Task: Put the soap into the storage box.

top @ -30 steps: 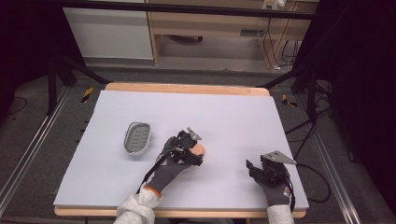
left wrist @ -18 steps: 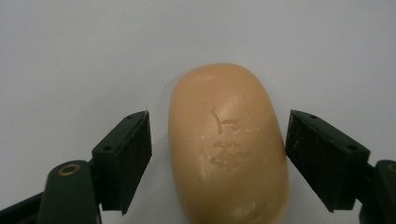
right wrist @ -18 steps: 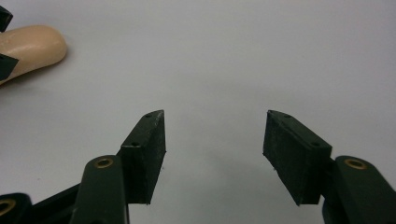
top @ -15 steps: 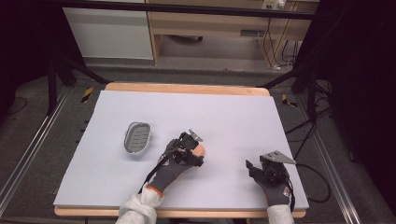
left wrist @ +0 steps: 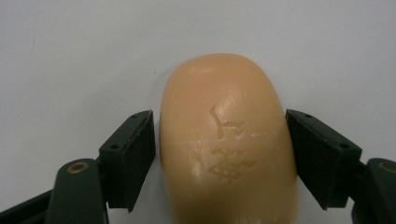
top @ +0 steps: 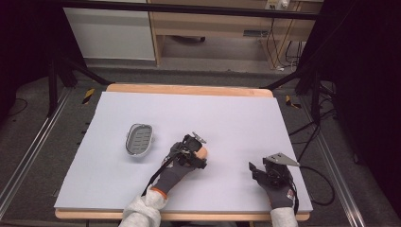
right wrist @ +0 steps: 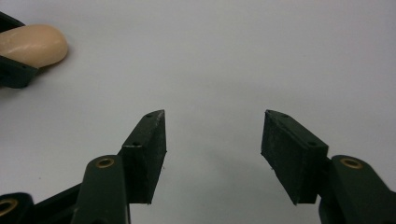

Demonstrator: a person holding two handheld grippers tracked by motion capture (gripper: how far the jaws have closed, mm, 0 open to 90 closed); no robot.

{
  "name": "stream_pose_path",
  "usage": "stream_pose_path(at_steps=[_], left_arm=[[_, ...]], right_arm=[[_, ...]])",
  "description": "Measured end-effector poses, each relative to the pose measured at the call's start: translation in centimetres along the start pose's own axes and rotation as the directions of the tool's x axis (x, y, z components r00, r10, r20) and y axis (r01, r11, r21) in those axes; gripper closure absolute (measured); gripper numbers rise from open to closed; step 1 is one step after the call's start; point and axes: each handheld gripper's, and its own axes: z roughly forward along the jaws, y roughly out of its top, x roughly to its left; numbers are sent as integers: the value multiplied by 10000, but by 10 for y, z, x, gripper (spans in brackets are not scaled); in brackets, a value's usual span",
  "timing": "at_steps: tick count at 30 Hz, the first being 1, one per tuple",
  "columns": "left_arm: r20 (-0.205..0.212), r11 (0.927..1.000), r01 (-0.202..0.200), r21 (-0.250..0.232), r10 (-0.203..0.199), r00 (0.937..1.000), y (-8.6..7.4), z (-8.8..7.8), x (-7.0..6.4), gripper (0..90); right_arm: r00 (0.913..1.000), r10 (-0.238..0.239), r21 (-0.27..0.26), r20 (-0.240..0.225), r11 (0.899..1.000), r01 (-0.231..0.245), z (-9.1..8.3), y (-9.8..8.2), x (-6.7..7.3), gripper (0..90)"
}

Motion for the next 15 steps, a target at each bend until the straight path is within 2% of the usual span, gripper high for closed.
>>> stream_pose_path(at_steps=[8, 15], left_arm=[[234, 9999, 140, 93, -142, 9996, 1, 0, 2, 295], [220, 9995, 235, 207, -240, 9995, 2, 0, 2, 304]], right_arm=[[10000, 42, -10, -12, 10000, -42, 0, 0, -1, 402], [10000, 75, -15, -34, 10000, -75, 0, 0, 0, 402]])
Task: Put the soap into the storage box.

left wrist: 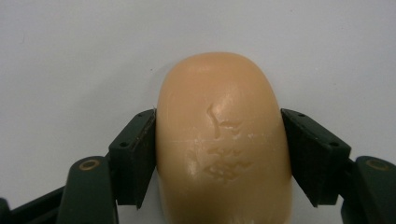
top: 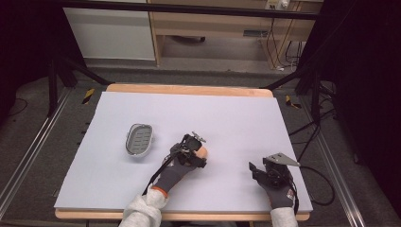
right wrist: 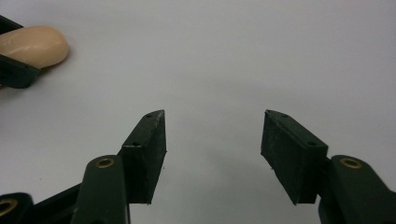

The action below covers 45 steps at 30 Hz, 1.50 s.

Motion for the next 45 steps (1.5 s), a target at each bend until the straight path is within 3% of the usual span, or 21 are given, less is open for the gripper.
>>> stream_pose_path(at_steps=[15, 34, 45], left_arm=[[-160, 9999, 142, 63, -141, 9998, 2, -4, 0, 313], [-95, 9969, 111, -779, -119, 9999, -7, -47, 8, 315], [-183, 9895, 477, -1362, -506, 9986, -19, -73, 24, 316]], right_arm=[[10000, -20, -39, -25, 10000, 20, 0, 1, 0, 402], [10000, -78, -43, 7, 10000, 78, 0, 0, 0, 403], [9999, -100, -11, 38, 9999, 100, 0, 0, 0, 403]])
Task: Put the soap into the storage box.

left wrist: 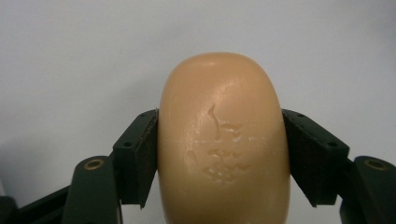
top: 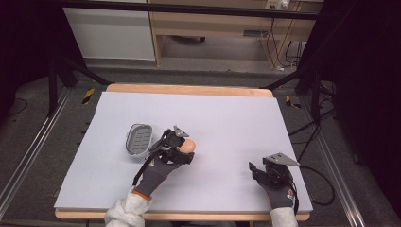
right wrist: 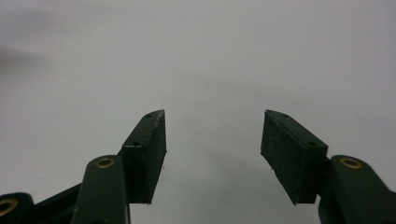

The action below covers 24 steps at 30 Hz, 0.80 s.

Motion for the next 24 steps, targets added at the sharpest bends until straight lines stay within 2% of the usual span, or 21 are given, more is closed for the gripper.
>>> stream_pose_path(at_steps=[10, 24], left_arm=[[-173, 9991, 76, -426, -83, 9998, -6, -23, 13, 316], [-443, 9970, 196, -749, -230, 9988, -10, -48, 29, 316]], right_arm=[[10000, -5, 24, 39, 10000, 4, 0, -1, 0, 402], [10000, -49, 17, 36, 10000, 49, 1, -1, 0, 402]])
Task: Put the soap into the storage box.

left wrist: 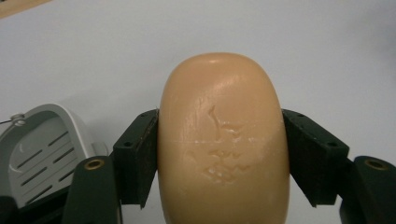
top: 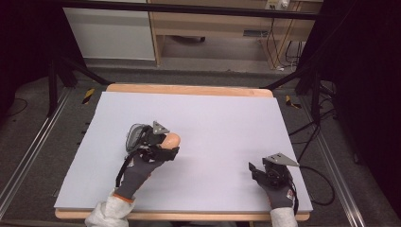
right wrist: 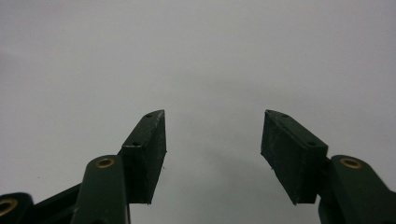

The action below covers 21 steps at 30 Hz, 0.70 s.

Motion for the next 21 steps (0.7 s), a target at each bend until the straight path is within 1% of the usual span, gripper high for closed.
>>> stream_pose_path(at_steps=[9, 11, 13, 15, 18, 21], left_arm=[[-166, 9998, 126, -170, -129, 9998, 1, -8, 9, 317], [-289, 9997, 153, -194, -158, 9995, 2, -12, 13, 317], [-319, 9996, 184, -205, -191, 9993, 3, -13, 15, 317], [-398, 9991, 292, -298, -304, 9987, 4, -14, 19, 317], [-518, 9991, 301, -310, -317, 9982, 7, -16, 24, 317], [-632, 9986, 400, -360, -422, 9971, 9, -18, 29, 317]], right_arm=[[10000, 7, -3, 2, 10000, -7, 0, 0, 0, 403], [10000, 5, 3, 4, 10000, -5, 0, 0, 0, 403], [10000, 6, 5, -1, 10000, -6, 0, 0, 0, 402], [10000, 32, 17, -19, 10000, -32, 0, 0, 0, 403], [10000, 31, 20, -24, 10000, -31, 0, 0, 0, 403], [10000, 29, 18, -22, 10000, -29, 0, 0, 0, 403]])
